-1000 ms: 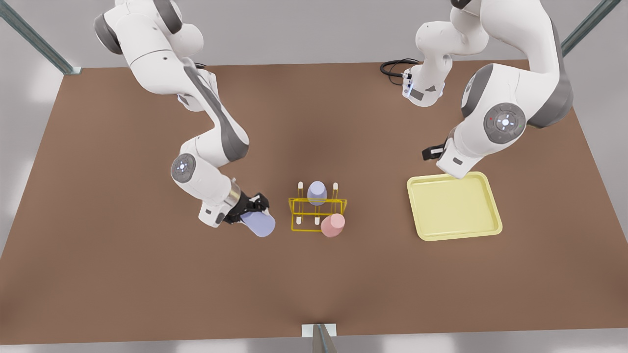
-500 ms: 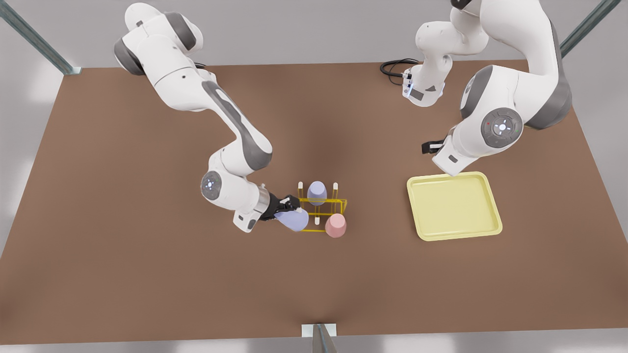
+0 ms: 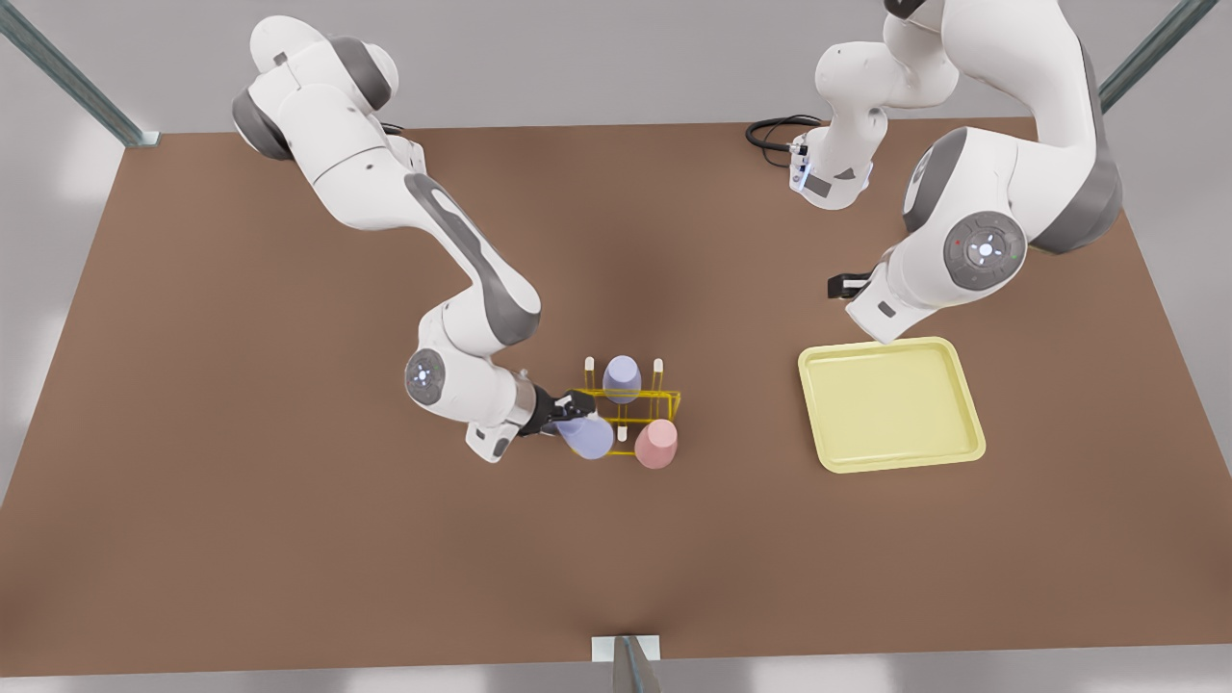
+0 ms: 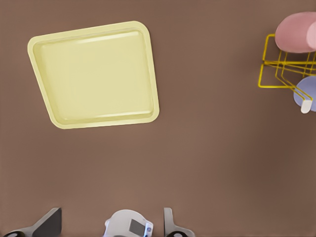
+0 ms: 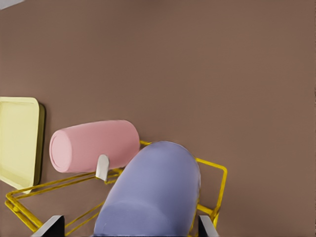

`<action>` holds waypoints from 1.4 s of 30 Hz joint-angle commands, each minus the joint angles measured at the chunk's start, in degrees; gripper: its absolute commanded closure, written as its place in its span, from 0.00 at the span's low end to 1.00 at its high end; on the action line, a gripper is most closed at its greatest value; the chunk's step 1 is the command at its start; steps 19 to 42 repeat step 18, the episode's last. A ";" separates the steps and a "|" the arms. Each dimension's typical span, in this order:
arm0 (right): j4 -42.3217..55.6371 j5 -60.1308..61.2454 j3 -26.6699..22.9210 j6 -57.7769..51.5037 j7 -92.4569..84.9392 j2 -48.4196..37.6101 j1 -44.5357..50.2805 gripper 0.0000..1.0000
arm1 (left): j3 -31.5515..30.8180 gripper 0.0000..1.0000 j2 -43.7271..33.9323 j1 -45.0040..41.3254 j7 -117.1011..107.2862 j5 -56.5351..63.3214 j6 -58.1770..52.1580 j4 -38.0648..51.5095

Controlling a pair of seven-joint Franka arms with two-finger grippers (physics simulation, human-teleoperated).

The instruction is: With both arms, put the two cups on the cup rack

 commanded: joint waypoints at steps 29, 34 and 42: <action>5.42 -34.26 -16.60 -54.38 -14.62 -29.19 -14.73 0.00 | -0.12 0.00 -0.32 -0.08 2.58 -0.59 -0.60 0.35; 5.42 -34.26 -16.60 -54.38 -14.62 -29.19 -14.73 0.00 | -0.12 0.00 -0.32 -0.08 2.58 -0.59 -0.60 0.35; 5.42 -34.26 -16.60 -54.38 -14.62 -29.19 -14.73 0.00 | -0.12 0.00 -0.32 -0.08 2.58 -0.59 -0.60 0.35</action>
